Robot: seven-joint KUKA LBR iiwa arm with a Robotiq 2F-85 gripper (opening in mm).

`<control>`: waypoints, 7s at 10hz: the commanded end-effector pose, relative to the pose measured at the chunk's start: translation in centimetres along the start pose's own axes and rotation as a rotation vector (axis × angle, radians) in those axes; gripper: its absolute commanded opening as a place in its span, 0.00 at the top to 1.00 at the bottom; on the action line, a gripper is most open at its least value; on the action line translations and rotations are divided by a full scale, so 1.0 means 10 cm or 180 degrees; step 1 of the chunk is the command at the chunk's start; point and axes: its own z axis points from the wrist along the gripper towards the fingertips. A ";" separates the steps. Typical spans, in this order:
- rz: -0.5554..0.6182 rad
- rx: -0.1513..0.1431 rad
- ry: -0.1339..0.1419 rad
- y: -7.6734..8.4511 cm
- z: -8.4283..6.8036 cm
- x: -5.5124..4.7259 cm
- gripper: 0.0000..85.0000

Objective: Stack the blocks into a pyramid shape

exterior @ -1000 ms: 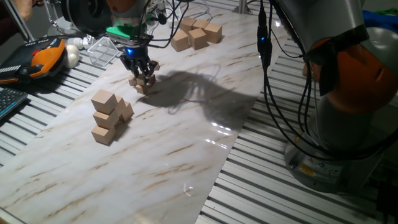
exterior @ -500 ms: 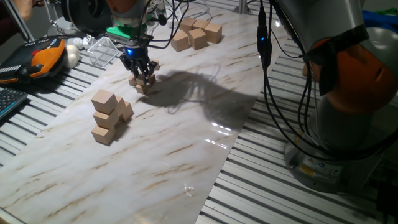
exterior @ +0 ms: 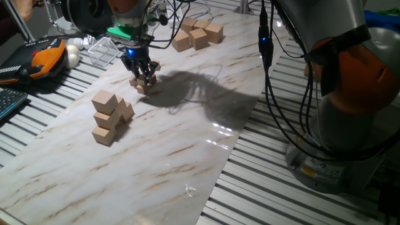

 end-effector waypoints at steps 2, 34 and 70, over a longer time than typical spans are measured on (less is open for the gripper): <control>0.0000 0.0003 0.0001 -0.01 0.01 0.00 1.00; 0.0023 0.0004 -0.0018 -0.02 0.03 0.00 0.40; 0.0055 -0.0014 -0.0053 0.05 0.02 0.01 0.40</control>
